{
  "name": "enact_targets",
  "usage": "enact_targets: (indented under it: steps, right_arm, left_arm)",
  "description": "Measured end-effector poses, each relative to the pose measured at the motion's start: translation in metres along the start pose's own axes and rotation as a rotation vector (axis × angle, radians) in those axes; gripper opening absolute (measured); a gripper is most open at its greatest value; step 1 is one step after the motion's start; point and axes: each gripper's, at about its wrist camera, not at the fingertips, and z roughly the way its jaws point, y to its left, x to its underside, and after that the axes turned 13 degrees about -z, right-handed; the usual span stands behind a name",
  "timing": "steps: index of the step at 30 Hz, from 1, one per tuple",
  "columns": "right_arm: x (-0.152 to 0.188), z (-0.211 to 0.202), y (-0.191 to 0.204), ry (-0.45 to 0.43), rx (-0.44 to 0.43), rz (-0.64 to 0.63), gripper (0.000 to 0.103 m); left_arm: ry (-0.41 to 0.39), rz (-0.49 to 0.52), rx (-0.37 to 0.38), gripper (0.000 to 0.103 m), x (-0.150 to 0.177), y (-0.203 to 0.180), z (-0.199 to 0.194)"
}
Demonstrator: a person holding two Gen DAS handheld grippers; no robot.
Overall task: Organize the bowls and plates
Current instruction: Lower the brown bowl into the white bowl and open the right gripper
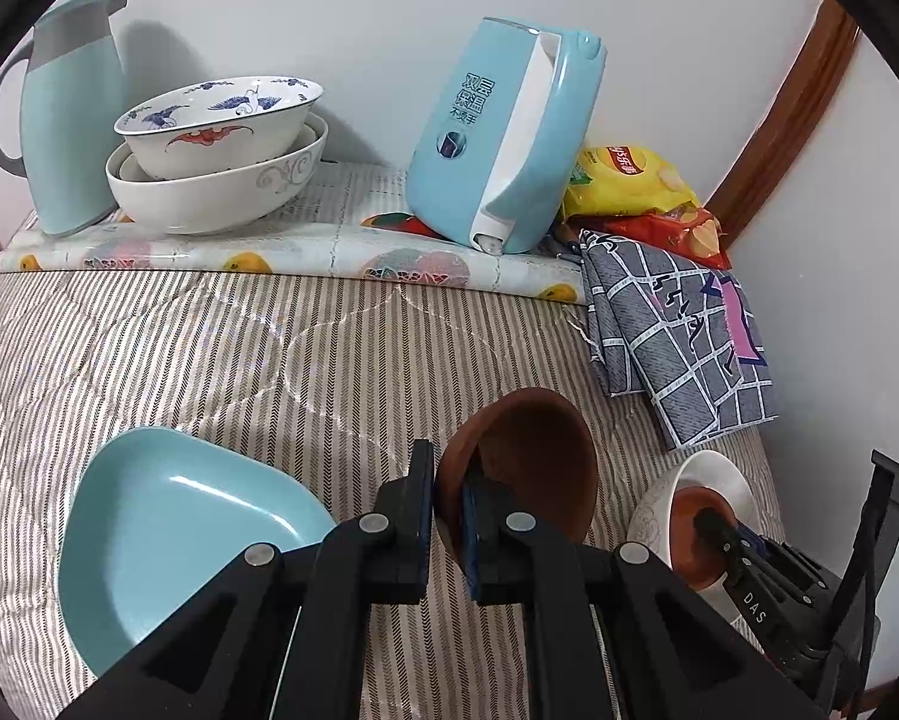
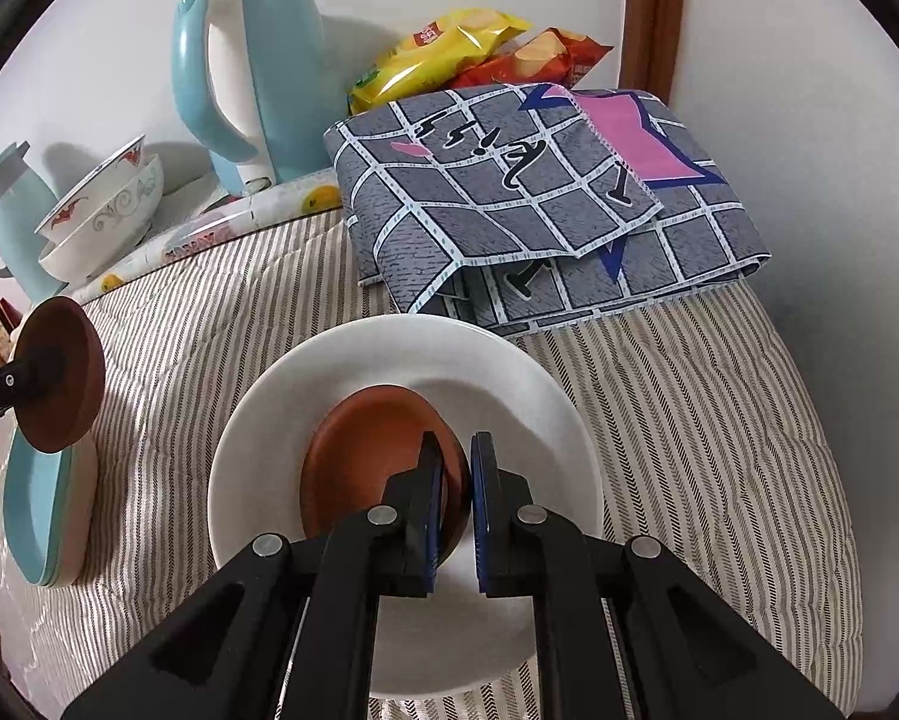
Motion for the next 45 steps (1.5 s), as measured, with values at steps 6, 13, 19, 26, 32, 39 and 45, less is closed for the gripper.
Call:
enact_targets:
  steps: [6, 13, 19, 26, 32, 39, 45]
  right_arm:
    - [-0.001, 0.006, 0.004, 0.027, 0.048, -0.051, 0.009]
    - [-0.001, 0.010, 0.007, 0.050, 0.077, -0.074, 0.012]
    - [-0.001, 0.012, 0.013, 0.081, 0.114, -0.118, 0.015]
    - [-0.002, 0.015, 0.020, 0.102, 0.144, -0.154, 0.019]
    - [-0.003, 0.017, 0.022, 0.116, 0.145, -0.159, 0.022]
    - [-0.001, 0.009, 0.023, 0.097, 0.127, -0.141, 0.035]
    - [0.000, -0.012, 0.017, 0.054, 0.096, -0.099, 0.035]
  left_arm:
    - [0.006, -0.005, 0.004, 0.008, 0.000, 0.001, 0.001]
    - [0.008, -0.008, 0.005, 0.008, 0.000, 0.002, 0.002]
    - [0.011, -0.014, 0.012, 0.008, 0.000, 0.004, 0.002]
    - [0.011, -0.021, 0.015, 0.008, 0.000, 0.007, 0.000]
    - [0.008, -0.025, 0.015, 0.008, 0.001, 0.012, -0.006]
    - [-0.002, -0.018, 0.018, 0.008, 0.005, 0.013, -0.015]
    - [-0.014, -0.010, 0.023, 0.008, 0.009, 0.007, -0.026]
